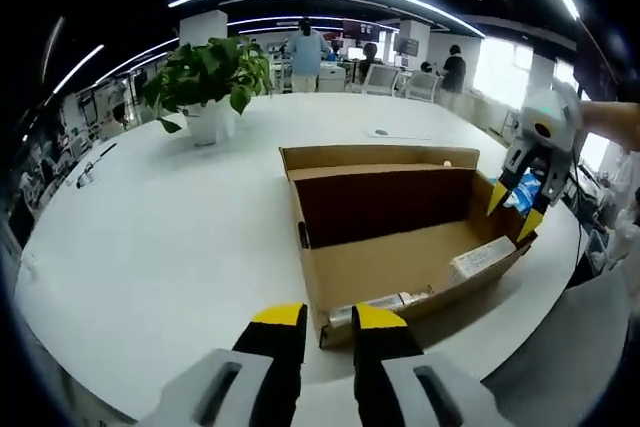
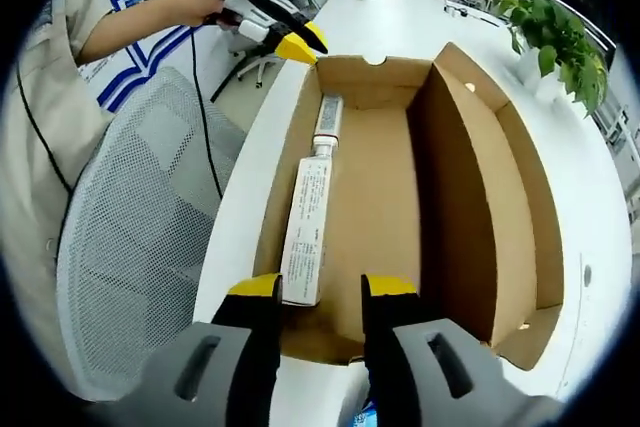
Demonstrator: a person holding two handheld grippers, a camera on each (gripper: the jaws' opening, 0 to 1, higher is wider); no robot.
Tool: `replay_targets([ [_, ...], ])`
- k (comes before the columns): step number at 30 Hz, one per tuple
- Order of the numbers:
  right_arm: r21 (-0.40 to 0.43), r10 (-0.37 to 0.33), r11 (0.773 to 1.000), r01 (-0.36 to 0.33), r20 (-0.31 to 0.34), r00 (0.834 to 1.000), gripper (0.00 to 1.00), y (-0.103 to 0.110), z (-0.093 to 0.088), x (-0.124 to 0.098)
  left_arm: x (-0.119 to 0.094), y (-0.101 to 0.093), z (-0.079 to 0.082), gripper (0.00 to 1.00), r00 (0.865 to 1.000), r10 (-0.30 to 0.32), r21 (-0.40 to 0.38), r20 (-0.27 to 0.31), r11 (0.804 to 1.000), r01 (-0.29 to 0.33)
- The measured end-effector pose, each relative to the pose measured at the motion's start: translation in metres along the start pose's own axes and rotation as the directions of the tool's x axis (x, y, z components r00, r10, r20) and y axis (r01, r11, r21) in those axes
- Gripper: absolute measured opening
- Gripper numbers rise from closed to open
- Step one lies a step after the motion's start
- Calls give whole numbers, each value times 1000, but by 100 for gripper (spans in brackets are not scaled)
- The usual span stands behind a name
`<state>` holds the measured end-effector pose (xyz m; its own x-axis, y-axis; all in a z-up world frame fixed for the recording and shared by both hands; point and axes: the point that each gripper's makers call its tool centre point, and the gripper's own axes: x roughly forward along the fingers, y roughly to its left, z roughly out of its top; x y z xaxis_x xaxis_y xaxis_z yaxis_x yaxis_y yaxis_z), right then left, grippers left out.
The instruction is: Operate the shoe box by opening the lid, removing the specified soft item, and placing it in the target area until the item is outside and the box remains undamaged.
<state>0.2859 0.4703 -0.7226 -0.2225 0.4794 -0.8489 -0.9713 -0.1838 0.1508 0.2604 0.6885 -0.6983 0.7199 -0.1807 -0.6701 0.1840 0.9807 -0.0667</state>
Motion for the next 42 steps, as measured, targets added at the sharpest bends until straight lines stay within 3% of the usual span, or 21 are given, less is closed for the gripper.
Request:
replay_targets([
  [4, -1, 11, 1000, -11, -7, 1000, 30, 0, 2, 8, 2, -1, -1, 12, 1000, -6, -39, 5, 999, 6],
  [12, 33, 42, 999, -41, -19, 999, 30, 3, 3, 22, 5, 3, -1, 8, 1000, 17, -46, -1, 999, -17],
  [22, 4, 42, 999, -42, -33, 999, 18, 11, 9, 32, 4, 5, -3, 4, 1000, 26, -81, -3, 996, -26],
  [32, 38, -7, 999, 8, -44, 999, 16, 7, 8, 31, 4, 4, -3, 4, 1000, 29, -80, -12, 996, -29],
  [42, -11, -53, 999, 53, -57, 997, 15, 9, 8, 20, 3, 4, -3, 4, 999, 36, -96, -18, 995, -37],
])
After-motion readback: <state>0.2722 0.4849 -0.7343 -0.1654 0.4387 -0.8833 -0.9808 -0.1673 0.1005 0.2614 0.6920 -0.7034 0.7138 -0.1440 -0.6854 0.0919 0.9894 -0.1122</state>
